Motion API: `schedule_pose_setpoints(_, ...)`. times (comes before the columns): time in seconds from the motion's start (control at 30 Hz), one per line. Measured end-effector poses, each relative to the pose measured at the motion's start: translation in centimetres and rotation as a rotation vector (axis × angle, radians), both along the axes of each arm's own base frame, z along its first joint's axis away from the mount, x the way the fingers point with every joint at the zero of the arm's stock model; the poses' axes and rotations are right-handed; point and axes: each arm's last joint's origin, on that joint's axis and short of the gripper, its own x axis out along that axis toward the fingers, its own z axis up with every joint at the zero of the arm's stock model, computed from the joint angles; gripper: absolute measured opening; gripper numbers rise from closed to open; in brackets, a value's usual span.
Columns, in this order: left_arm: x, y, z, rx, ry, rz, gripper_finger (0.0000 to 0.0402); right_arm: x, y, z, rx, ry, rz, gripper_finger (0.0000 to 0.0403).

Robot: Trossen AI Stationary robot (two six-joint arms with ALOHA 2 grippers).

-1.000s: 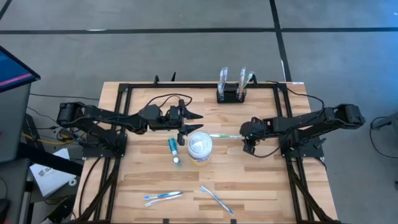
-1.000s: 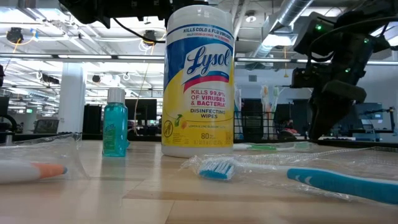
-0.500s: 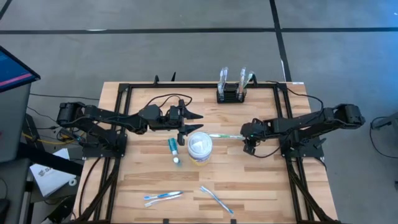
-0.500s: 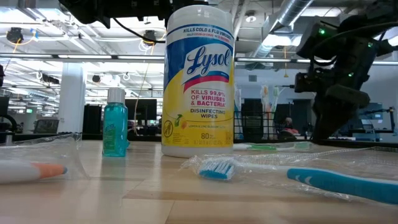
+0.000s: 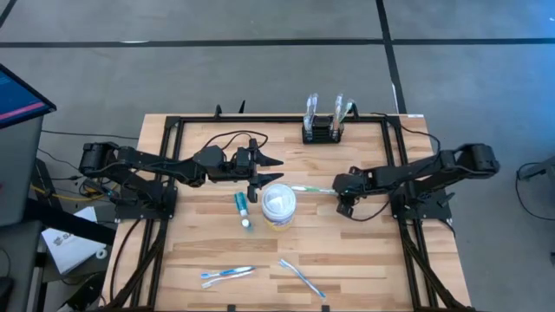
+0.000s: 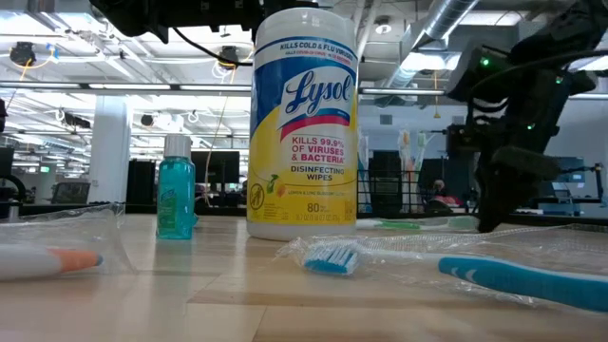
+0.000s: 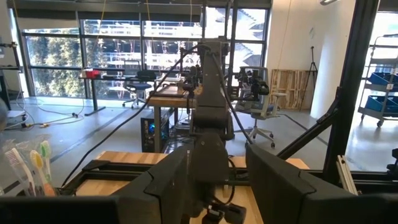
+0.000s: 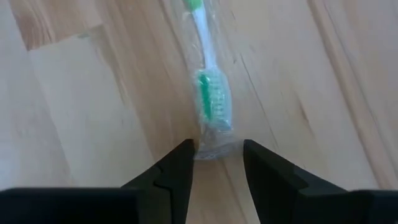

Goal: Pick & Place toothbrushing station
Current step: Put the green toothbrush into the black mesh organizer

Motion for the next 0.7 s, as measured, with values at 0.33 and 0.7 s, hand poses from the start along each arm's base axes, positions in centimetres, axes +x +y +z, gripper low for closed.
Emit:
schedule_pose_setpoints(0.33, 0.0, 0.0, 0.0, -0.001, 0.001, 0.000, 0.0158, 1.5, -0.1, 0.3, -0.033, 0.003, -0.001, 0.0132)
schedule_pose_setpoints(0.7, 0.0, 0.0, 0.0, -0.001, 0.001, 0.000, 0.0158, 1.9, -0.2, -0.3, -0.085, 0.015, -0.017, 0.0016)
